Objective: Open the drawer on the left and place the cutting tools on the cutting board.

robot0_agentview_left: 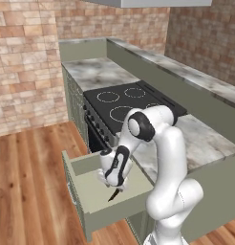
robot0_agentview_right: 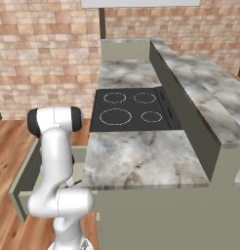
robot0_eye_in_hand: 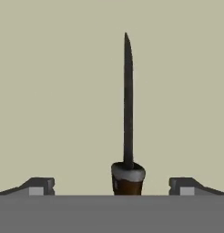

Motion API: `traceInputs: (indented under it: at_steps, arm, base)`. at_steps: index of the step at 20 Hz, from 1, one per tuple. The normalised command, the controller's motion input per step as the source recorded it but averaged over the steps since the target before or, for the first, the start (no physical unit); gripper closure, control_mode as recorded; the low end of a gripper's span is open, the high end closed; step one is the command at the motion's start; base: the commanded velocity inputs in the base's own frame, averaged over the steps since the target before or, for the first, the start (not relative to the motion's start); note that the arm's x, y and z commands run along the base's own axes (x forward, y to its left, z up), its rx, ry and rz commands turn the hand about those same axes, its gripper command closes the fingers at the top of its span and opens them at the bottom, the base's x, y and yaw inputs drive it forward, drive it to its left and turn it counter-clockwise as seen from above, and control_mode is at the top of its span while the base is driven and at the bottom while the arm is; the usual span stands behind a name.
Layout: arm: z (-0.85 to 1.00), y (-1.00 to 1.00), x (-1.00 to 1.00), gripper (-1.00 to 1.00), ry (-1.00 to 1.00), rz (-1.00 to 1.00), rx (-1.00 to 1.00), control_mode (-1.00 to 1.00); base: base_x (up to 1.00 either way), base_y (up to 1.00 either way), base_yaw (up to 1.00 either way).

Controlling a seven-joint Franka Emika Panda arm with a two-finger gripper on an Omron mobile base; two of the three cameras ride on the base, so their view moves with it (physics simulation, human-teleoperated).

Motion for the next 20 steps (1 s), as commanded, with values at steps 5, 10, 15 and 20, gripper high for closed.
traceInputs:
  at_steps: [5,10,15,20]
  arm:
    - [-0.2,0.0,0.0,-1.0,0.06,0.0,0.02,-1.0]
    - [-0.24,0.0,0.0,-1.0,0.06,0.0,0.01,-1.0]
    - [-0.29,0.0,0.01,-1.0,0.05,0.0,0.0,-1.0]
    - [-0.36,0.0,0.0,-1.0,0.05,0.0,0.0,-1.0]
  base:
    - [0.0,0.0,0.0]
    - [0.0,0.0,0.0]
    - [0.0,0.0,0.0]
    - [0.0,0.0,0.0]
